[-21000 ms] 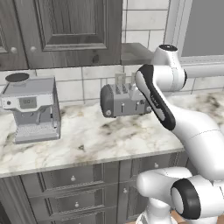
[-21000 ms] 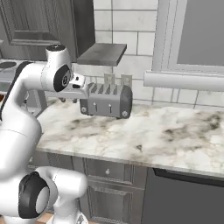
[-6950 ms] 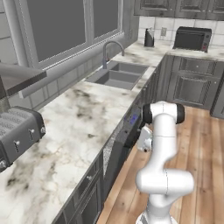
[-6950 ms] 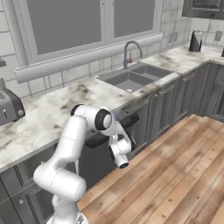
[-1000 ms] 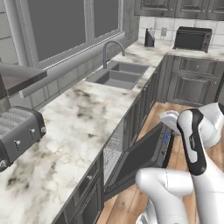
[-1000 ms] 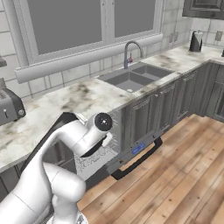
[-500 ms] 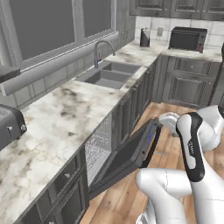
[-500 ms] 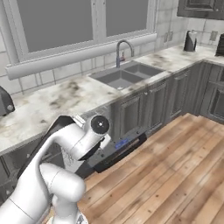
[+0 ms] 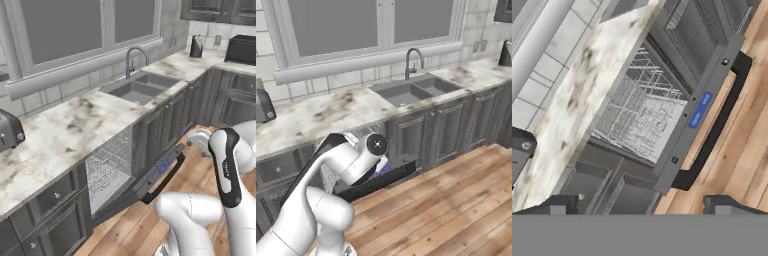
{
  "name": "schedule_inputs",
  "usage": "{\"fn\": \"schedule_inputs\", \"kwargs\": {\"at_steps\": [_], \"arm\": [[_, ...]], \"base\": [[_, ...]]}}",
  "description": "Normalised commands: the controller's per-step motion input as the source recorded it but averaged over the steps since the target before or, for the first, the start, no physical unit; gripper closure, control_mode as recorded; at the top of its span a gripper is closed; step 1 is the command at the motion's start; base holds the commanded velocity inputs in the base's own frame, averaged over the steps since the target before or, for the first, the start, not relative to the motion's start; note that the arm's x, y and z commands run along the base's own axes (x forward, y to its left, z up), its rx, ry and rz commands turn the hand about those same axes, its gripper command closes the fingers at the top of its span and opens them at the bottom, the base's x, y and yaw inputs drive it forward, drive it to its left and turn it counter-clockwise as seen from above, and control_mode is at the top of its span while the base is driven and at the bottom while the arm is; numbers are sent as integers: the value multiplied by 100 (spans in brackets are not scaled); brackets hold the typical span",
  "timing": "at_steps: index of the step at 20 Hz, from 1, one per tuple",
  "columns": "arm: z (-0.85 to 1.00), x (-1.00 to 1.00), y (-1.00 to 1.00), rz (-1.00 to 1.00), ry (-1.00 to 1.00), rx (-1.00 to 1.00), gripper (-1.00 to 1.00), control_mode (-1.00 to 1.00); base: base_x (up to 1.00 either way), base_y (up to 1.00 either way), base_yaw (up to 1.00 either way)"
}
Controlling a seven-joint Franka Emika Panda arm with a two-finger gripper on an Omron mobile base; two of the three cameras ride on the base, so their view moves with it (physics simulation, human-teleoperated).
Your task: Open the dishwasher door and pull out the top rack.
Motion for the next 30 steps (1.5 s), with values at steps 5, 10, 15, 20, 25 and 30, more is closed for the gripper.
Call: {"fn": "schedule_inputs", "kwargs": {"at_steps": [5,10,15,20,25,30], "arm": [[0,0,0,0,0,0,-100,100],[0,0,0,0,0,0,-100,100],[0,0,0,0,0,0,-100,100],[0,0,0,0,0,0,-100,100],[0,0,0,0,0,0,-100,100],[0,0,0,0,0,0,-100,100]], "base": [[4,-71,61],[0,-83,58],[0,-68,43],[0,-60,29],[-1,-57,26],[0,-51,21]]}}
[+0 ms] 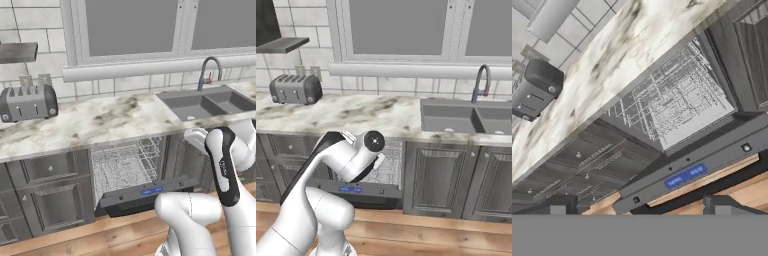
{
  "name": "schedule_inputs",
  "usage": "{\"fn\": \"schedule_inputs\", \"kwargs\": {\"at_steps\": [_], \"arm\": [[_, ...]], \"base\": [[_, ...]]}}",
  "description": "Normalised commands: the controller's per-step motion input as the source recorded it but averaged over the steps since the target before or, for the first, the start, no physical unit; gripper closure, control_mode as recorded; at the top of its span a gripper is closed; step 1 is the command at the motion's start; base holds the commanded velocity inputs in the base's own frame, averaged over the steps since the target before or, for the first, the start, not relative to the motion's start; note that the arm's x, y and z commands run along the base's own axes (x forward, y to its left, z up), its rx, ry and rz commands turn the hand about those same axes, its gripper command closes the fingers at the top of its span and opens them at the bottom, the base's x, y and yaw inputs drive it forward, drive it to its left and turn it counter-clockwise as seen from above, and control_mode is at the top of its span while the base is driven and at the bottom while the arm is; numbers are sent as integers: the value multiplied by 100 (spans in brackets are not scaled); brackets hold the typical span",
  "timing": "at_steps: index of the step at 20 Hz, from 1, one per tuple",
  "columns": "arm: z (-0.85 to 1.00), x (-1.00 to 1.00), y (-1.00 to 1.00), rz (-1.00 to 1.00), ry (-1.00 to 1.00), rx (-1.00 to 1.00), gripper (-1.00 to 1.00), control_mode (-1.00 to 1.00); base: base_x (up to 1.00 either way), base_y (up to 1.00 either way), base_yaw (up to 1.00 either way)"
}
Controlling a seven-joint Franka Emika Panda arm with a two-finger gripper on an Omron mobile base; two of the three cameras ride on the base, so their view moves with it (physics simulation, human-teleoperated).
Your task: Open the dishwasher door and pull out the top rack.
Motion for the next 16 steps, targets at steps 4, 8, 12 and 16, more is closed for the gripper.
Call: {"fn": "schedule_inputs", "kwargs": {"at_steps": [4,8,12,16], "arm": [[0,0,0,0,0,0,-100,100],[0,-11,24,10,-4,-3,-100,-100],[0,0,69,14,-1,-13,-100,-100],[0,0,71,1,-10,-23,-100,-100]], "base": [[-5,-7,14],[0,0,0],[0,0,0],[0,0,0]]}}
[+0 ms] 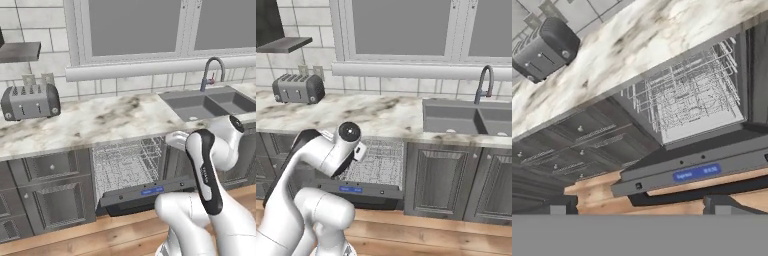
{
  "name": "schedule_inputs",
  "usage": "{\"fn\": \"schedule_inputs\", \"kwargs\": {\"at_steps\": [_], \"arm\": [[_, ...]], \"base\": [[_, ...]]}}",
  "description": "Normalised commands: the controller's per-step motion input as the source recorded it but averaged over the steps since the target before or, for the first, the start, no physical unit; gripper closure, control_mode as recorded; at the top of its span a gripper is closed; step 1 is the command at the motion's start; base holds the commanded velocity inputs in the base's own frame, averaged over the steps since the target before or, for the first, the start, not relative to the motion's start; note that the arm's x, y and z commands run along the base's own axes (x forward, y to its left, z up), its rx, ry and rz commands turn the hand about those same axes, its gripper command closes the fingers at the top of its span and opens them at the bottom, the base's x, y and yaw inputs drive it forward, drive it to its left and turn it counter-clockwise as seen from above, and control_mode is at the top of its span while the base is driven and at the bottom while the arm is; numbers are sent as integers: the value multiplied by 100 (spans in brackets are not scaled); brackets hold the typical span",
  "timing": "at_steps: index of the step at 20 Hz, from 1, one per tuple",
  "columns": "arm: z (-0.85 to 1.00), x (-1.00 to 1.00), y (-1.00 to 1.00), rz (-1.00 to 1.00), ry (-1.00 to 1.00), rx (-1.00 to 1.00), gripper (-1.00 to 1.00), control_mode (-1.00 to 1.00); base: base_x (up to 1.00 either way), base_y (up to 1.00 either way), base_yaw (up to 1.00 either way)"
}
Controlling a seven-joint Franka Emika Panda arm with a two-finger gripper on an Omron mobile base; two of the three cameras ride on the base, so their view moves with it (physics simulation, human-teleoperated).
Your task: Open the dishwasher door and pull out the top rack.
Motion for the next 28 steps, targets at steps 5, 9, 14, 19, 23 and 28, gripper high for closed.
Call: {"fn": "schedule_inputs", "kwargs": {"at_steps": [5,9,14,19,23,28], "arm": [[0,0,53,0,-6,-23,-100,-100],[-5,2,28,3,-4,-22,-100,-100],[-2,12,18,6,-5,-22,-100,-100],[-28,9,1,10,-3,-21,-100,-100],[-37,23,10,8,-2,-22,-100,-100],[-22,33,26,2,0,-21,-100,-100]], "base": [[0,0,0],[0,0,0],[0,0,0],[0,0,0],[0,0,0],[0,0,0]]}}
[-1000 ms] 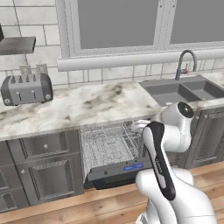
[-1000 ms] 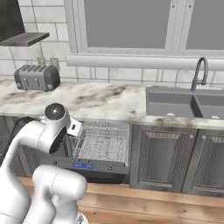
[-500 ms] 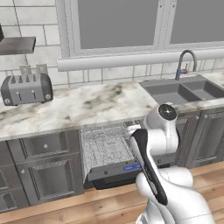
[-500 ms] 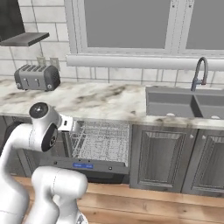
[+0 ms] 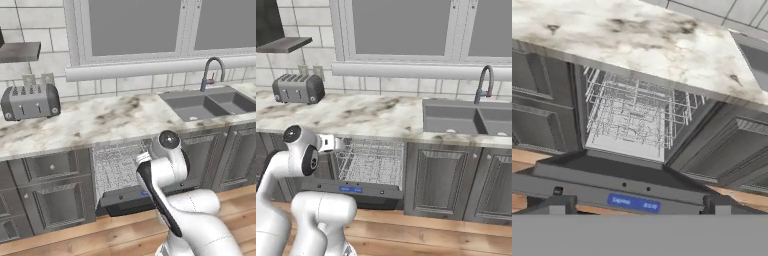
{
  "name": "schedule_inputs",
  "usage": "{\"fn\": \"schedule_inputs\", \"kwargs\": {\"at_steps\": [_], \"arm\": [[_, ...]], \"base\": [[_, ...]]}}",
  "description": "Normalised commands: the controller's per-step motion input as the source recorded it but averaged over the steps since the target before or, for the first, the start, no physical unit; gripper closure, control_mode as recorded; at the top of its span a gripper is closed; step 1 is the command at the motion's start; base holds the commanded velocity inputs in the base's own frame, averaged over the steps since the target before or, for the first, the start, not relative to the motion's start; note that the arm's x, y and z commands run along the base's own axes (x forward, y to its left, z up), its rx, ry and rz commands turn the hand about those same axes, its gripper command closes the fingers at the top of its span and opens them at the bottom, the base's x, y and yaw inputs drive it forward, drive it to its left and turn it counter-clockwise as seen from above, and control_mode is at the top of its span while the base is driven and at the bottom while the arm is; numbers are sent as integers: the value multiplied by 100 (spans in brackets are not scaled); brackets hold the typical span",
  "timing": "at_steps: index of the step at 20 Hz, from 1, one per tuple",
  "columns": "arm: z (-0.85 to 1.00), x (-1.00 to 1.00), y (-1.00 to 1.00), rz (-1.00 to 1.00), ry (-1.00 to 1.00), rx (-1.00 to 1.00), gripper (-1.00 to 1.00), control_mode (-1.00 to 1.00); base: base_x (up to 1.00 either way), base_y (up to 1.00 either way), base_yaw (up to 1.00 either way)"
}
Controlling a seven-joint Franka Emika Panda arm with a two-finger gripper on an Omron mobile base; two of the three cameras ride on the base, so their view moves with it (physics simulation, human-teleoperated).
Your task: Open the dishwasher door and pull out the top rack.
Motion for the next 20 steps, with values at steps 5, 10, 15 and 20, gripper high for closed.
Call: {"fn": "schedule_inputs", "kwargs": {"at_steps": [5,10,15,20], "arm": [[-16,37,22,0,0,-20,-100,-100],[-16,46,21,0,0,-19,-100,-100],[-22,52,4,0,2,-14,-100,-100],[-22,33,0,0,6,-10,-100,-100]], "base": [[0,0,0],[0,0,0],[0,0,0],[0,0,0]]}}
